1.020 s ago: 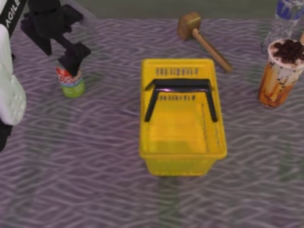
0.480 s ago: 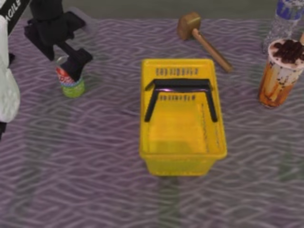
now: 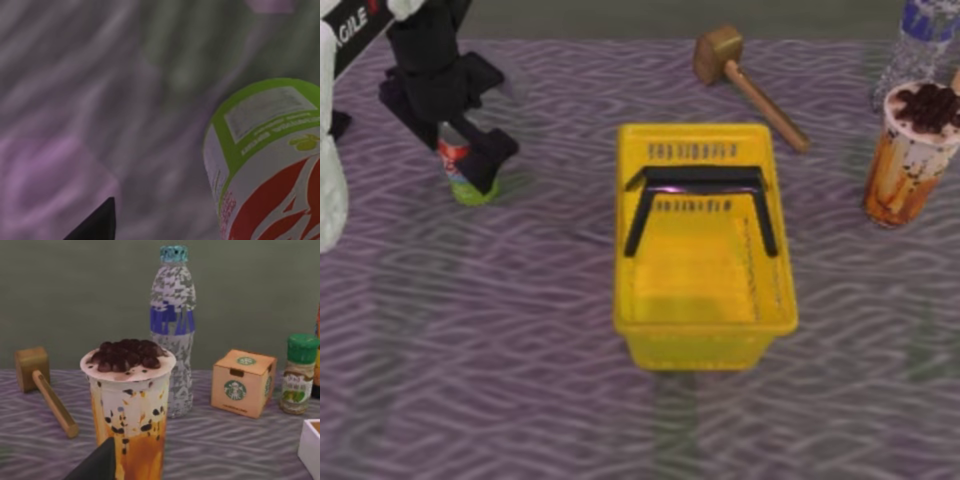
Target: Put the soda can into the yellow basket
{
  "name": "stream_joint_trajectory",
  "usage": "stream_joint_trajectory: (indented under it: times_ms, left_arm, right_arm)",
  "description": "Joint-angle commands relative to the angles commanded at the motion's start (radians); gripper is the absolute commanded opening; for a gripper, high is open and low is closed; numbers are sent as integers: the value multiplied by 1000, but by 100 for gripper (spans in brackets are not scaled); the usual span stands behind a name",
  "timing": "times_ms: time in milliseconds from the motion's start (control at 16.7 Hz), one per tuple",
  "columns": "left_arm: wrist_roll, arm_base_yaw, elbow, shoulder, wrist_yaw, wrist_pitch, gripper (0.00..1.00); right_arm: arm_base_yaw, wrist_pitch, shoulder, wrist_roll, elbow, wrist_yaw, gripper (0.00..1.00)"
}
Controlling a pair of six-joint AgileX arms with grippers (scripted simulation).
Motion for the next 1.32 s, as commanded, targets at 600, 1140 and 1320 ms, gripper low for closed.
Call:
stream_joint_trajectory:
  times_ms: [600, 1140, 1320]
  left_arm:
    - [0, 0, 0, 0, 0, 0, 40]
    - [0, 0, 0, 0, 0, 0, 0]
    - [0, 0, 0, 0, 0, 0, 0]
  right_arm:
    - [0, 0, 0, 0, 0, 0, 100]
    - [0, 0, 0, 0, 0, 0, 100]
    - [0, 0, 0, 0, 0, 0, 100]
